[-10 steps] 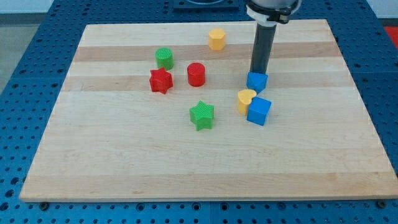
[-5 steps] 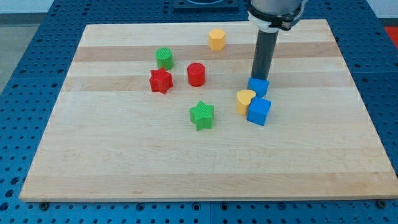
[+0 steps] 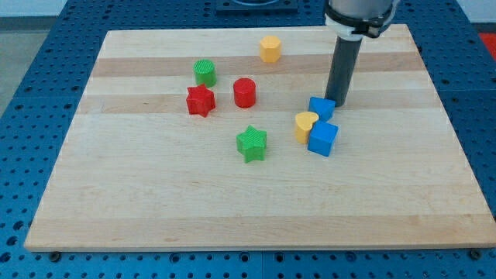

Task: Push the blue triangle into the group of blocks

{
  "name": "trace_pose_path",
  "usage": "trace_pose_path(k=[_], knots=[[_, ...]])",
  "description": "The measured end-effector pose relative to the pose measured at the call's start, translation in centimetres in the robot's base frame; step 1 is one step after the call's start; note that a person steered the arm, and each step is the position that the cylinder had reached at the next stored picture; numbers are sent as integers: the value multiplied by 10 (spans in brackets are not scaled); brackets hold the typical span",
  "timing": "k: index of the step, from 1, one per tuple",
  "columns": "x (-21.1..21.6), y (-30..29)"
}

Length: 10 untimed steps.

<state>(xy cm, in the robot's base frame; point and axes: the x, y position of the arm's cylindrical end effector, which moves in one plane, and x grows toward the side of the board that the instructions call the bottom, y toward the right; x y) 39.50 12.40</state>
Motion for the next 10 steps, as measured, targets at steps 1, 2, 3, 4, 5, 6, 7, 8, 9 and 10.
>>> trace_pose_path(k=[1, 2, 3, 4, 5, 6, 7, 8, 9, 10], knots=[[11, -10], [24, -28], [30, -41], [31, -50], [32, -50], [33, -50], [40, -50], [46, -50], [48, -51], [46, -51]])
